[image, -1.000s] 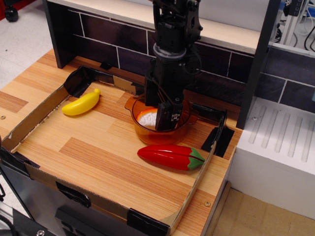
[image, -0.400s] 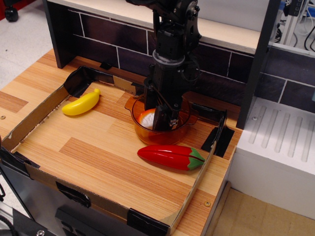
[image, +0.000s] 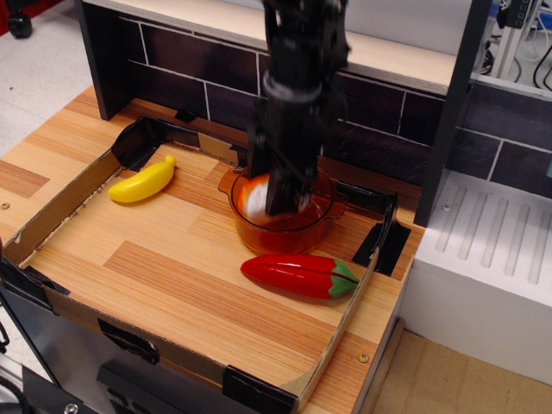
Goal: Take sushi out of pot
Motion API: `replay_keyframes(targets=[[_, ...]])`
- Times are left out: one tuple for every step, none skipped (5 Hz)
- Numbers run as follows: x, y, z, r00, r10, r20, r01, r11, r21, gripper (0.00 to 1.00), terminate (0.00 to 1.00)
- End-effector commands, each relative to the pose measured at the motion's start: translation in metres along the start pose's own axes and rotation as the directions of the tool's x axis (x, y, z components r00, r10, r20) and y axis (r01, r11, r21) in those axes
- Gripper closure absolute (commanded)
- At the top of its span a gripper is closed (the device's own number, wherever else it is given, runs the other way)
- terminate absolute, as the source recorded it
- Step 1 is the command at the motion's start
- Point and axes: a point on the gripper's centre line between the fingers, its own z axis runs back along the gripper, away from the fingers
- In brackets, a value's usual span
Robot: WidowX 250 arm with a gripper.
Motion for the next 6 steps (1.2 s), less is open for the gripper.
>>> replay_keyframes(targets=[[0.0,0.004,0.078,0.986,0.068,0.151,-0.074,0.997,0.036,1.0,0.0],[-0.016,-0.009,0.074,0.994,0.017,0.111,-0.019,1.0,0.013,1.0,0.0],[-0.042,-0.01,0.056,0.999,-0.037,0.009,0.037,0.999,-0.018,1.0,0.0],[-0.079,-0.013,0.05,0.999,-0.037,0.026,0.036,0.999,0.026,1.0,0.0],[-0.11,-0.008,0.041,0.991,-0.13,-0.044,0.132,0.991,0.024,1.0,0.0],[-0.113,0.002,0.023,0.946,-0.305,-0.109,0.304,0.952,-0.025,1.0,0.0]])
